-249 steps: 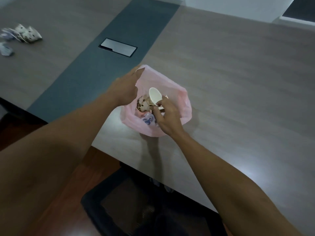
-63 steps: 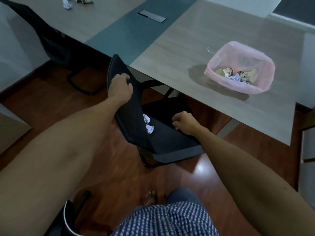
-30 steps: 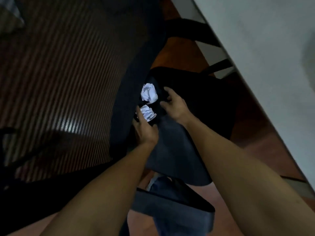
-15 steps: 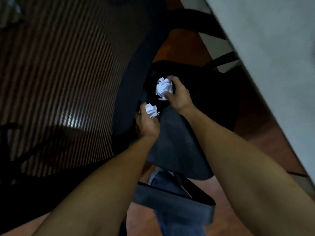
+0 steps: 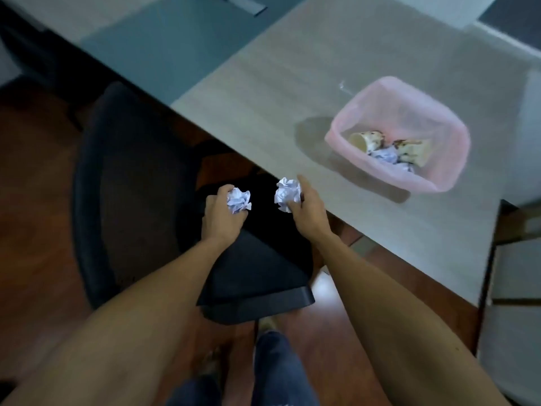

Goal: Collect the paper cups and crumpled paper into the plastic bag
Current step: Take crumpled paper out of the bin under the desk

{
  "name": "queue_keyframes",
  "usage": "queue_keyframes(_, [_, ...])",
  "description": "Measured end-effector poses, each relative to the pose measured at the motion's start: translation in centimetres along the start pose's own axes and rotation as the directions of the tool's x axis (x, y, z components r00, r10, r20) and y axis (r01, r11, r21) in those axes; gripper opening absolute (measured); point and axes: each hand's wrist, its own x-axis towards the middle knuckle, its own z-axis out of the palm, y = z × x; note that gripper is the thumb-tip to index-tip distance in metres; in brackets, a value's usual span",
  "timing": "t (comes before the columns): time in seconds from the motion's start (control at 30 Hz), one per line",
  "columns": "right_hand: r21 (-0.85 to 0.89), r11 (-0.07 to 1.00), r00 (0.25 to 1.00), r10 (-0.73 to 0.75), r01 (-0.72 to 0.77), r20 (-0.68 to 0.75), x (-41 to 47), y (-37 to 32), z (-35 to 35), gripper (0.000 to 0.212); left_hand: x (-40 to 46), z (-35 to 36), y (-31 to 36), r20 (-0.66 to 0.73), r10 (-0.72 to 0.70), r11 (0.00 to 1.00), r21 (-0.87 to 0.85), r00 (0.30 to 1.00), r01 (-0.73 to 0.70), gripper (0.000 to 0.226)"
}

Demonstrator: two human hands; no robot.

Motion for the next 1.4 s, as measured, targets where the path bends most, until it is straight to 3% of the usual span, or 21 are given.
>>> queue_keyframes(0.17, [0.083, 0.997, 0.963, 0.028, -0.006, -0.266, -4.3, -1.4, -8.2, 0.024, -1.1, -1.1, 7.9, 0.129, 0.165, 0.986, -0.02, 0.978, -0.164, 0.053])
queue_keyframes(0.5, [0.064, 0.989, 0.833, 0.146, -0.132, -0.534, -2.4, 2.2, -20.8, 0.02, 2.0, 6.6, 22.2, 0.27, 0.352, 0.929, 0.013, 0.896, -0.369, 0.042])
queue_keyframes(0.77, [0.195, 0.941, 0.82, 0.337, -0.276, -0.463, 7.1, 7.7, -25.3, 0.03, 9.7, 15.0, 28.5, 0.287, 0.351, 0.909, 0.127, 0.892, -0.398, 0.053])
queue_keyframes(0.93, [0.243, 0.93, 0.821, 0.358, -0.274, -0.445, 12.1, 8.7, -25.5, 0.025, 13.2, 18.5, 31.1, 0.303, 0.321, 0.904, 0.184, 0.897, -0.386, 0.066])
queue_keyframes(1.1, [0.248, 0.934, 0.778, 0.353, -0.258, -0.52, 14.3, 9.0, -25.6, 0.041, 14.2, 20.6, 31.8, 0.307, 0.308, 0.914, 0.166, 0.901, -0.369, 0.086])
queue_keyframes(1.27, [0.203, 0.929, 0.783, 0.369, -0.308, -0.5, 13.3, 7.9, -25.3, 0.028, 13.6, 18.5, 31.1, 0.247, 0.351, 0.896, 0.193, 0.903, -0.401, 0.057])
queue_keyframes(1.4, [0.106, 0.964, 0.853, 0.264, -0.243, -0.45, 11.6, 5.6, -23.5, 0.018, 12.9, 13.7, 29.2, 0.2, 0.386, 0.896, 0.152, 0.901, -0.418, 0.026])
